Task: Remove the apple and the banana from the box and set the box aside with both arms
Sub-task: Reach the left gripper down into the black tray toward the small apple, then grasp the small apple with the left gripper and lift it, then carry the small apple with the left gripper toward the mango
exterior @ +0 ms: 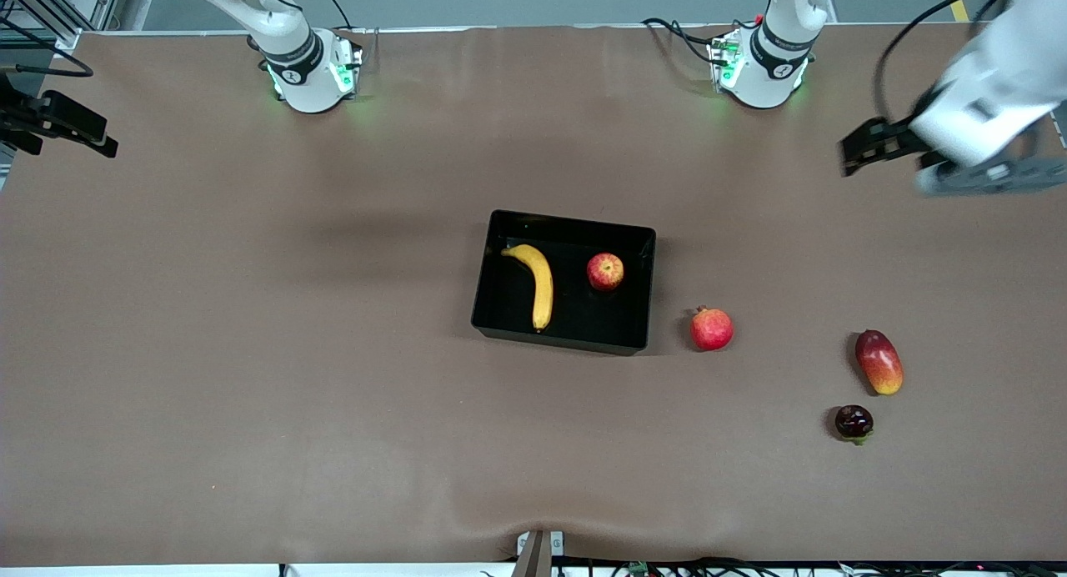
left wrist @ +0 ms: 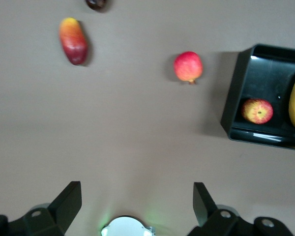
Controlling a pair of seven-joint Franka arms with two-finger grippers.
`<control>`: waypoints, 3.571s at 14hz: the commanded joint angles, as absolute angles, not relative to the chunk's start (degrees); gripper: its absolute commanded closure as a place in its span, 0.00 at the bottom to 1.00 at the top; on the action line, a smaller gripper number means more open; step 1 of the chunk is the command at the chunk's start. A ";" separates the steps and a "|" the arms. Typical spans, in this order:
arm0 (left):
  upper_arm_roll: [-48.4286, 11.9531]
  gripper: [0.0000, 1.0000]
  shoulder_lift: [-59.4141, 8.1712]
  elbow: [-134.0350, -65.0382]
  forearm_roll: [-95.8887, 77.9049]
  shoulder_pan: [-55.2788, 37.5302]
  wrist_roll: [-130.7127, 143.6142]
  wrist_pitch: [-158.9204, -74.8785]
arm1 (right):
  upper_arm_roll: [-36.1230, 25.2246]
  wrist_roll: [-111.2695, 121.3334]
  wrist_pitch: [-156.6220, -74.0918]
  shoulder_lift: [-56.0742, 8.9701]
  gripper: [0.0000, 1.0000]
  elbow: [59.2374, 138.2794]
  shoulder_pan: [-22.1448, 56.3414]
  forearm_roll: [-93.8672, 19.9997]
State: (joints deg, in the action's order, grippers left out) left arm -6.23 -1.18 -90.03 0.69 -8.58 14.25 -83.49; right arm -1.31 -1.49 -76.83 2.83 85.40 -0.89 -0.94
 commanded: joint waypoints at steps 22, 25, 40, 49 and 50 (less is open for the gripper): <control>-13.10 0.00 -30.14 -106.26 2.99 -26.36 56.23 -130.59 | -1.23 -1.06 -76.29 2.46 0.00 85.08 -3.69 -1.23; -13.10 0.00 -32.25 -106.26 2.99 -26.72 59.50 -134.20 | -1.23 -1.05 -76.46 2.37 0.00 85.08 -3.60 -1.23; -13.09 1.00 -14.79 -103.98 2.99 -18.04 54.69 -124.03 | -1.23 -1.14 -76.29 2.46 0.00 85.08 -3.60 -1.23; -13.27 1.00 -11.42 -110.20 2.64 6.39 29.92 -120.40 | -1.23 -1.23 -76.20 2.37 0.00 85.08 -3.69 -1.23; -13.27 1.00 -12.38 -111.87 2.64 8.59 26.92 -122.41 | -1.23 -1.23 -76.20 2.37 0.00 85.08 -3.69 -1.23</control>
